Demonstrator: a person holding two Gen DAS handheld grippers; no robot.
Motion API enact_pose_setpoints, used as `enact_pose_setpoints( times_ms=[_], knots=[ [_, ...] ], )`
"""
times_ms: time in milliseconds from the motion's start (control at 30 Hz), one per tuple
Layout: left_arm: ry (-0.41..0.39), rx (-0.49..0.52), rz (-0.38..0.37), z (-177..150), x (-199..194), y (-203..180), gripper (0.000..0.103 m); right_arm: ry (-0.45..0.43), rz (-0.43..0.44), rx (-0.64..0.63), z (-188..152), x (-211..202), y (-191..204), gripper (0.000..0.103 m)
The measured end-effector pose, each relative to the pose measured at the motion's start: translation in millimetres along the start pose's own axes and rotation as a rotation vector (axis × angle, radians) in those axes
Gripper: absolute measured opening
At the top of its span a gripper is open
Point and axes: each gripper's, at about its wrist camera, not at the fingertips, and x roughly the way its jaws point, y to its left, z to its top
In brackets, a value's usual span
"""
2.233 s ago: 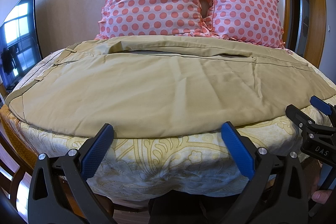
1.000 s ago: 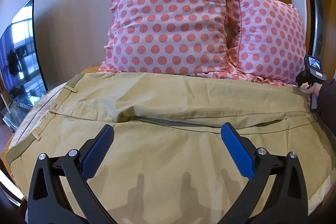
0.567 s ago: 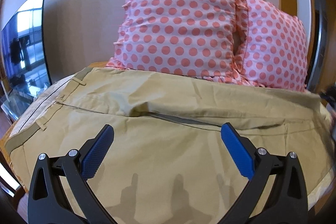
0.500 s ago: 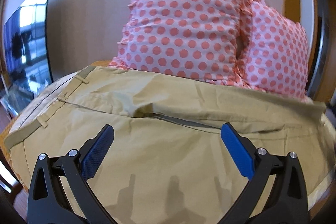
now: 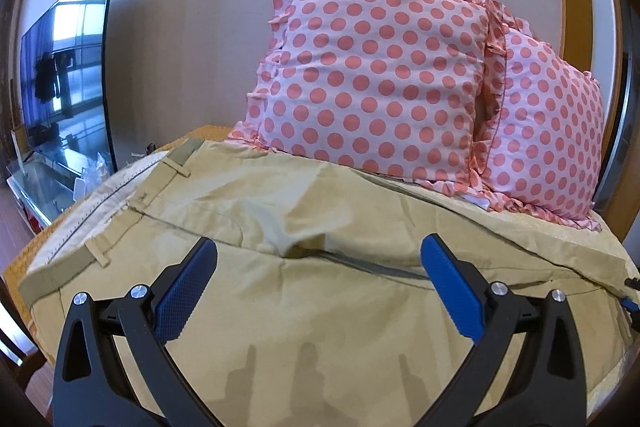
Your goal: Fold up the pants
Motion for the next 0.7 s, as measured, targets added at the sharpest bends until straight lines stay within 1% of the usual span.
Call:
enact_pose_setpoints(
  times_ms=[100, 167, 200, 267, 333, 367, 433, 500, 567, 600, 633, 700],
  knots=[
    [0.003, -0.001, -0.009, 9.6, 6.9, 4.4, 0.102, -0.014, -0.021, 0.013, 3.2, 3.5, 3.9, 0.039],
    [0.008, -0.004, -0.038, 15.7, 12.3, 5.5, 0.102, -0.025, -0.03, -0.015, 7.9, 11.4, 7.8, 0.009],
    [0.004, -0.008, -0.069, 19.1, 14.5, 5.6, 0.102, -0.027, -0.03, -0.034, 10.2, 15.1, 8.4, 0.002],
    [0.007, -0.011, -0.124, 26.7, 20.7, 5.9, 0.102, -0.069, 0.058, -0.027, 11.8, 6.0, 4.1, 0.001],
    [0.033, -0.02, -0.136, 37.4, 33.8, 5.8, 0.102, -0.128, 0.119, -0.037, 12.7, -13.3, 3.5, 0.001],
    [0.059, -0.039, -0.142, 44.3, 45.5, 7.8, 0.102, -0.153, 0.133, -0.043, 13.6, -23.1, 4.7, 0.001],
    [0.125, -0.12, -0.176, 56.5, 76.0, 15.6, 0.102, -0.199, 0.162, -0.062, 17.3, -43.0, 8.0, 0.001],
    [0.204, -0.208, -0.188, 61.5, 104.6, 22.9, 0.102, -0.219, 0.197, -0.076, 20.7, -54.5, 12.4, 0.001],
    [0.306, -0.315, -0.201, 64.5, 140.3, 28.3, 0.102, -0.235, 0.222, -0.098, 23.2, -65.1, 19.7, 0.001],
    [0.351, -0.347, -0.191, 65.1, 157.5, 28.8, 0.102, -0.245, 0.228, -0.111, 23.6, -69.8, 22.6, 0.001],
    [0.384, -0.358, -0.164, 65.5, 173.9, 27.9, 0.102, -0.251, 0.234, -0.119, 23.7, -72.8, 23.9, 0.001],
    [0.412, -0.361, -0.121, 64.8, 195.8, 24.9, 0.102, -0.254, 0.245, -0.131, 23.3, -76.5, 24.9, 0.001]
  ],
)
